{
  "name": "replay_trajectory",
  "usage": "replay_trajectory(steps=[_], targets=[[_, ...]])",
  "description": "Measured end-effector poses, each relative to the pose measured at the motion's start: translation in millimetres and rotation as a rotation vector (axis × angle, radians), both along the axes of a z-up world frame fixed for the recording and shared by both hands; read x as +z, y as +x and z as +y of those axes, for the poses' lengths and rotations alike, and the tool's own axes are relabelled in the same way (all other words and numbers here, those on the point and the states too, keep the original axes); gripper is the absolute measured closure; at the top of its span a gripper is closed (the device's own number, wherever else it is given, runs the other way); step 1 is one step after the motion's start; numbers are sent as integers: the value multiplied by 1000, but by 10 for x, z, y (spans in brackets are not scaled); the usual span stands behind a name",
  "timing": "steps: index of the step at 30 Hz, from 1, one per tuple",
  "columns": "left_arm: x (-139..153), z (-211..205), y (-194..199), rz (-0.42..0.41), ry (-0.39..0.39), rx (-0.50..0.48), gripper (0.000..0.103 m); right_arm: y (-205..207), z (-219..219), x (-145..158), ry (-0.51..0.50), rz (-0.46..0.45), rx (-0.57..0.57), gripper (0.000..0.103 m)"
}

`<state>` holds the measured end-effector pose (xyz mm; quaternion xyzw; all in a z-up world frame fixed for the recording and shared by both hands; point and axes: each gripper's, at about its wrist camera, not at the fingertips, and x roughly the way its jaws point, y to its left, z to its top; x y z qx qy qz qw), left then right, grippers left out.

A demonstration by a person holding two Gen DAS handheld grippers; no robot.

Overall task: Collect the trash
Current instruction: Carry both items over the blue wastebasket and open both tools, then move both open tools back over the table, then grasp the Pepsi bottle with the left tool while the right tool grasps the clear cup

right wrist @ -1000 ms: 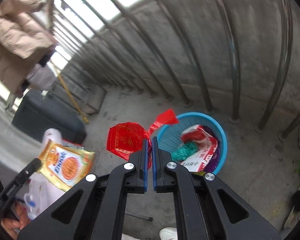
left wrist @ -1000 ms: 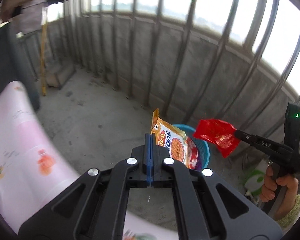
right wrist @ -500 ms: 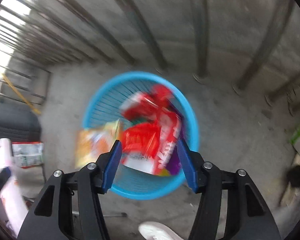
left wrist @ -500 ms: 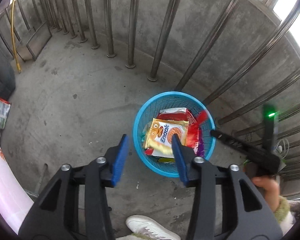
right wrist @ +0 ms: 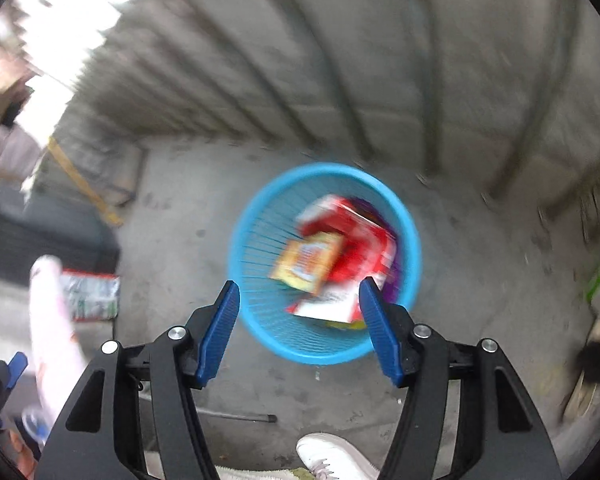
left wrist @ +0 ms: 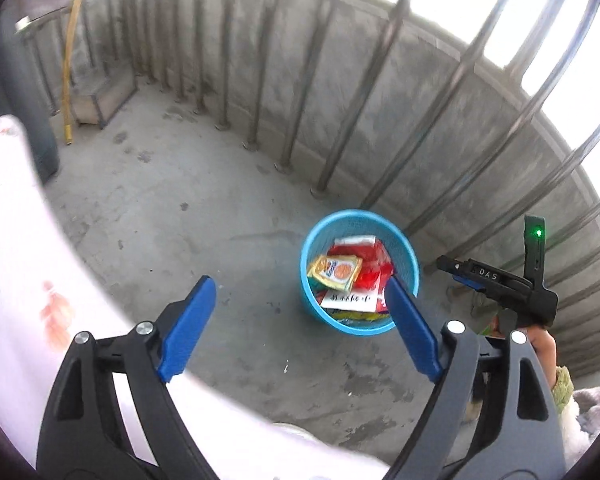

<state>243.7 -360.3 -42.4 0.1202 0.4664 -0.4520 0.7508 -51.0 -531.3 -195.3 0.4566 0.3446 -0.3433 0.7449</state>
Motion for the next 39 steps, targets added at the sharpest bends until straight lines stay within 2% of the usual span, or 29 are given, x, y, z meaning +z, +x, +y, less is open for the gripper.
replay_trajectory(steps=[2, 7, 12, 15, 21, 26, 29, 31, 33, 39], targets=[[167, 314, -22, -21, -41, 37, 21, 179, 134, 279, -46, -33, 76, 42], [571, 1417, -43, -124, -137, 207, 20, 726, 666, 902, -144, -115, 302, 42], [727, 2606, -22, -204, -151, 415, 20, 1326, 1416, 1357, -184, -194, 533, 41], [744, 3265, 21, -230, -150, 532, 20, 1674, 1897, 1503, -159, -235, 660, 41], [705, 4309, 143, -294, -138, 692, 20, 2368, 2864, 1578, -90, -264, 882, 41], [614, 4886, 368, -309, -110, 767, 20, 2968, 3689, 1561, -60, -254, 1029, 38], [551, 5113, 528, -299, -104, 803, 23, 3248, 4057, 1584, -66, -257, 1058, 32], [500, 5182, 616, -291, -107, 820, 23, 3389, 4191, 1569, -65, -266, 1059, 27], [437, 5272, 717, -275, -99, 842, 26, 3495, 4293, 1547, -70, -255, 1053, 27], [162, 5388, 894, -150, -86, 827, 27, 3788, 4539, 1411, -79, -181, 1081, 27]])
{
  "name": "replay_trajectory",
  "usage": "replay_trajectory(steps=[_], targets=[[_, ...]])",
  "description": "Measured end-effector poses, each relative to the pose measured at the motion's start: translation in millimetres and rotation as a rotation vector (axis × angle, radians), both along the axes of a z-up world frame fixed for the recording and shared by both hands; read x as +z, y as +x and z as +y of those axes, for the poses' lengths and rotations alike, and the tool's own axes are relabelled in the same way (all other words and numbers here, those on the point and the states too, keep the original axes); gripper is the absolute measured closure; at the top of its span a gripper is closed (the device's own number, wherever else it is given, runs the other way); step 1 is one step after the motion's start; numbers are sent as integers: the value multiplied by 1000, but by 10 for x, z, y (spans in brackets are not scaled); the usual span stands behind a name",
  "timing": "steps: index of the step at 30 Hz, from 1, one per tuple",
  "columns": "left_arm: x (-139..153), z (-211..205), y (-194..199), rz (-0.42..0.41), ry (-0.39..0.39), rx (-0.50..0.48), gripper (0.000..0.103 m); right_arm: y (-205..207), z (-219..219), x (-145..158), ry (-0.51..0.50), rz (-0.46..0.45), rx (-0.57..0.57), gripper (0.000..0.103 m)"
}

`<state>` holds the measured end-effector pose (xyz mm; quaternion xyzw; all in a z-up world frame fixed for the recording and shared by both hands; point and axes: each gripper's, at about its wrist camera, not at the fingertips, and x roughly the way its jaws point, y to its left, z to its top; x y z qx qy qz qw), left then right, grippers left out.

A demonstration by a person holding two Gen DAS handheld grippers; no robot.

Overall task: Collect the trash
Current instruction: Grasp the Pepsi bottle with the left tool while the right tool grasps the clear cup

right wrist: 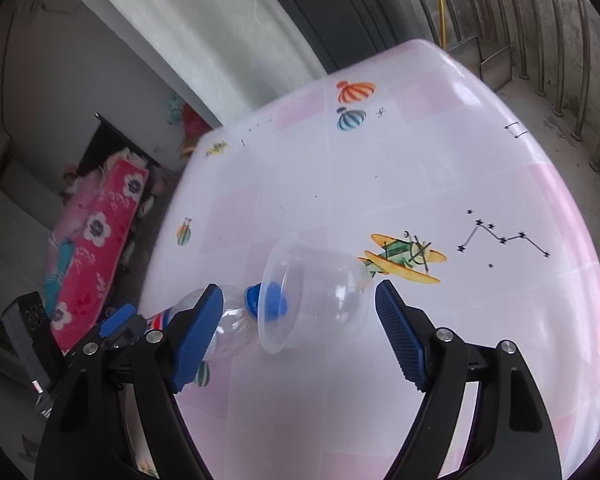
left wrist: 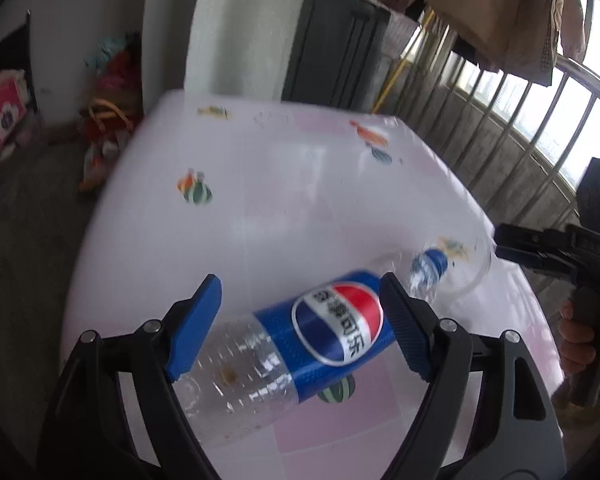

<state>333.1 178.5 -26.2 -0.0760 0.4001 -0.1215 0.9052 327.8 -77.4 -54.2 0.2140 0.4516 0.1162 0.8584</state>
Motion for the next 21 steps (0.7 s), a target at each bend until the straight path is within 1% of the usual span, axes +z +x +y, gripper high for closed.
replay_trajectory(steps=[2, 6, 7, 9, 12, 14, 15, 16, 17, 19, 21], targets=[[-41, -16, -56, -8, 7, -21, 27, 19, 23, -42, -4, 12, 12, 27], [-128, -95, -155, 12, 23, -75, 27, -11, 39, -108, -11, 33, 45, 28], [-137, -123, -176, 19, 24, -86, 27, -12, 42, -123, -13, 36, 51, 33], [-154, -174, -235, 30, 30, -105, 27, -24, 34, -149, -17, 45, 62, 40], [-155, -268, -354, 46, 17, -142, 27, -47, 5, -174, -4, 43, 72, 45], [-164, -342, -432, 57, 26, -144, 27, -60, -18, -176, -6, 40, 72, 49], [-169, -365, -458, 63, 31, -142, 27, -69, -25, -177, -5, 41, 75, 63], [-178, -403, -503, 72, 32, -136, 27, -71, -37, -189, -3, 51, 78, 68], [-186, -425, -542, 78, 27, -130, 29, -84, -53, -204, 2, 59, 75, 69], [-215, -491, -614, 94, 10, -125, 33, -121, -68, -219, 1, 59, 78, 77], [-247, -535, -662, 102, 10, -116, 40, -182, -87, -230, -12, 54, 77, 82]])
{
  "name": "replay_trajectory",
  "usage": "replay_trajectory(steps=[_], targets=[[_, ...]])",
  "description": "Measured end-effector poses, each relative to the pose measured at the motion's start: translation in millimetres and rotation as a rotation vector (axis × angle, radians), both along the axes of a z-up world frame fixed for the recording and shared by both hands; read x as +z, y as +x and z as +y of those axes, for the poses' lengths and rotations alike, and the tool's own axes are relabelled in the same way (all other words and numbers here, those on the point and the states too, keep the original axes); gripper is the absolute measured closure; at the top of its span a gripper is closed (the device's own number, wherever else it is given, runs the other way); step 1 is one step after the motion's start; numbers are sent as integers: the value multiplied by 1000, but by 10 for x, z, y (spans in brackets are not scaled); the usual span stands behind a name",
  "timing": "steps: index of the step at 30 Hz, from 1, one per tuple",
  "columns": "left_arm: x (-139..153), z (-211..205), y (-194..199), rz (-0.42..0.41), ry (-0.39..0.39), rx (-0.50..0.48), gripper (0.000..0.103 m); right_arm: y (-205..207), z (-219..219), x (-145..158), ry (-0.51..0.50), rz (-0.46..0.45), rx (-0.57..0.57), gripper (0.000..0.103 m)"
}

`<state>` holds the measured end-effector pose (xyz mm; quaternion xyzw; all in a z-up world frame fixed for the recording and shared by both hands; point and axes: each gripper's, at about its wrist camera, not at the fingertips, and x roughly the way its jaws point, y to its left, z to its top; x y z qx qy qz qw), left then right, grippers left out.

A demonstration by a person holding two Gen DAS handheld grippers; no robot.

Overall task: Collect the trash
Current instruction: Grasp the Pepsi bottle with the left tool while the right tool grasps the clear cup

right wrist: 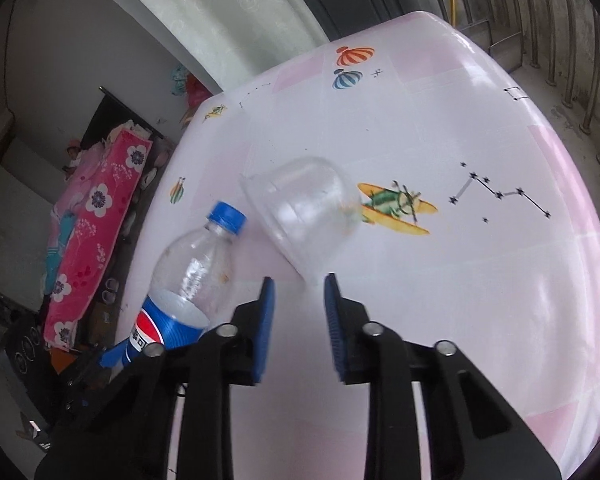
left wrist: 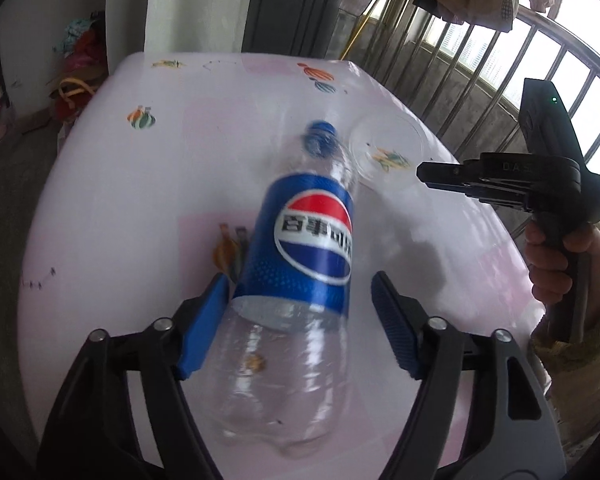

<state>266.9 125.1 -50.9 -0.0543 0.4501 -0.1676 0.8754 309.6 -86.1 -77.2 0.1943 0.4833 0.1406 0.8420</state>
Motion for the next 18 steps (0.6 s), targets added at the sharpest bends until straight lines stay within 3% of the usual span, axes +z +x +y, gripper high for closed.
replay_trajectory(steps=[9, 11, 13, 18], targets=[[-53, -82, -37, -3, 41, 54, 45, -178, -173, 89, -46, -59, -19, 86], [-45, -83, -41, 1, 43, 63, 45, -181, -181, 143, -56, -80, -14, 82], [-41, -93, -70, 2, 50, 70, 45, -162, -192, 172, -68, -96, -12, 63], [-32, -95, -107, 7, 56, 83, 45, -76, -72, 210, -130, -140, 5, 60]])
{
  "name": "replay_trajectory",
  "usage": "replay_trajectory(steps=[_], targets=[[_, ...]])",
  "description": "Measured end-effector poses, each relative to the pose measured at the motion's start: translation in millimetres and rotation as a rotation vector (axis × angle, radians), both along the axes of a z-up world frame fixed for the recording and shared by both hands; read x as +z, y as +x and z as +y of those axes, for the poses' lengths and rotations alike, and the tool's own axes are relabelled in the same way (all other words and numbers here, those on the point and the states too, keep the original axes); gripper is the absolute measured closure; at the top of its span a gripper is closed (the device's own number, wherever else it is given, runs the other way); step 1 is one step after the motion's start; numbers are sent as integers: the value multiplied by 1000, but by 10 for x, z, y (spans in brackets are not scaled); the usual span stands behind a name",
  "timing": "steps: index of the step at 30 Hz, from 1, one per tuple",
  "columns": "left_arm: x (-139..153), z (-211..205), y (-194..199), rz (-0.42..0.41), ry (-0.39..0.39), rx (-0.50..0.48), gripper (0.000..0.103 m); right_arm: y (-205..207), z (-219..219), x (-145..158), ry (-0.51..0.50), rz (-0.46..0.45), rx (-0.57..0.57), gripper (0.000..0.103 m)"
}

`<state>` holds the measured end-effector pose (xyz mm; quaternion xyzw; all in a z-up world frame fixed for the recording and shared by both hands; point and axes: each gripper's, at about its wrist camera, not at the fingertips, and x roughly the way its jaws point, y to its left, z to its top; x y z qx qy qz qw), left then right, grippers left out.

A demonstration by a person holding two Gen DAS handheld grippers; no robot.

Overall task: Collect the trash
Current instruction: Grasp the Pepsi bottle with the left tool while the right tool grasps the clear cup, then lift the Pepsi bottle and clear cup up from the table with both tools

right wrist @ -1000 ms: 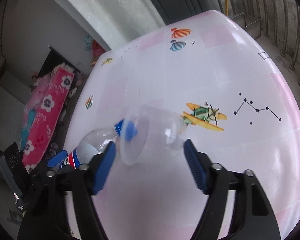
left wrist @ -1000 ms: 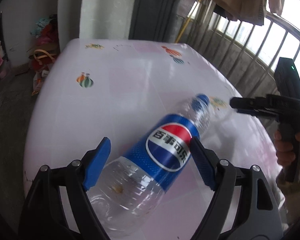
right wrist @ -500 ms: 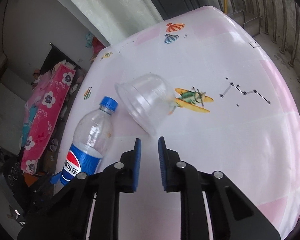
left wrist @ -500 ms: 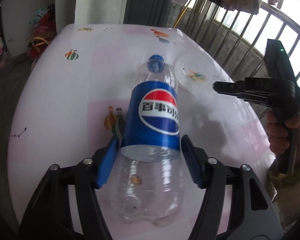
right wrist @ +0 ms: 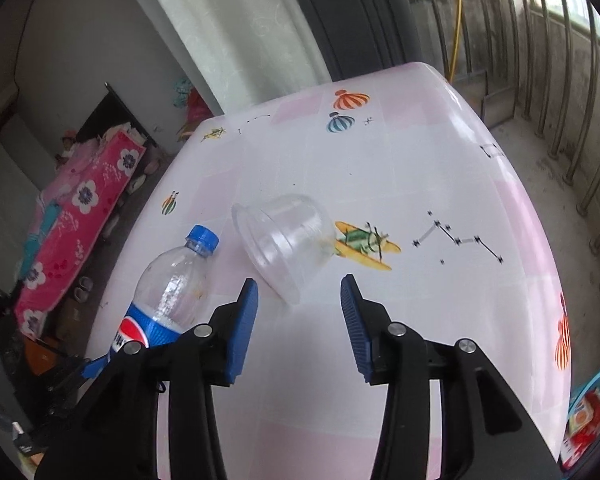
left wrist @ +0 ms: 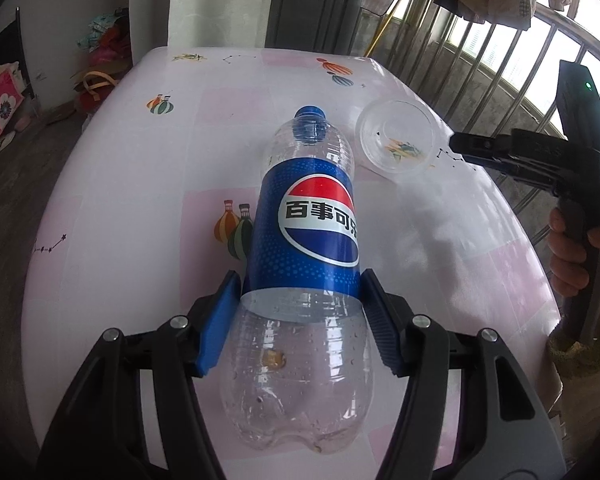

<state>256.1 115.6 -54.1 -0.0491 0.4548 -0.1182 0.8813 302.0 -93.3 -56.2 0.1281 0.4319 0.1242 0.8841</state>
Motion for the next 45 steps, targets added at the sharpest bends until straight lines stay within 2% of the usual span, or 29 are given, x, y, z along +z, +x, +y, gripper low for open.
replay_trajectory(steps=[5, 6, 7, 9, 10, 19, 25, 28, 30, 41, 45], targets=[[13, -13, -3, -1, 10, 11, 45, 165, 192, -56, -134, -33, -11, 61], [9, -17, -10, -2, 13, 11, 45, 179, 208, -77, -155, -35, -21, 64], [9, -24, -12, -4, 19, 12, 45, 203, 220, -101, -181, -42, -35, 80], [10, -39, -25, -4, 26, 12, 45, 236, 192, -155, -191, -26, -57, 94], [12, -44, -37, -2, 24, 10, 45, 229, 163, -165, -174, -19, -62, 97], [42, -74, -279, 33, 9, -34, 45, -294, 15, -93, -128, -27, -43, 97], [51, -166, -530, 76, -20, -49, 45, -882, -72, -179, -73, 18, -36, 97], [64, -204, -552, 89, -46, -53, 44, -1083, -88, -220, -66, 34, -30, 97], [70, -259, -525, 80, -35, -59, 42, -1171, -76, -239, -69, 37, -26, 97], [26, -489, -300, 73, 54, -56, 42, -1268, -111, -265, -66, 35, -42, 97], [18, -526, -290, 73, 68, -51, 47, -1262, -112, -263, -61, 36, -36, 97]])
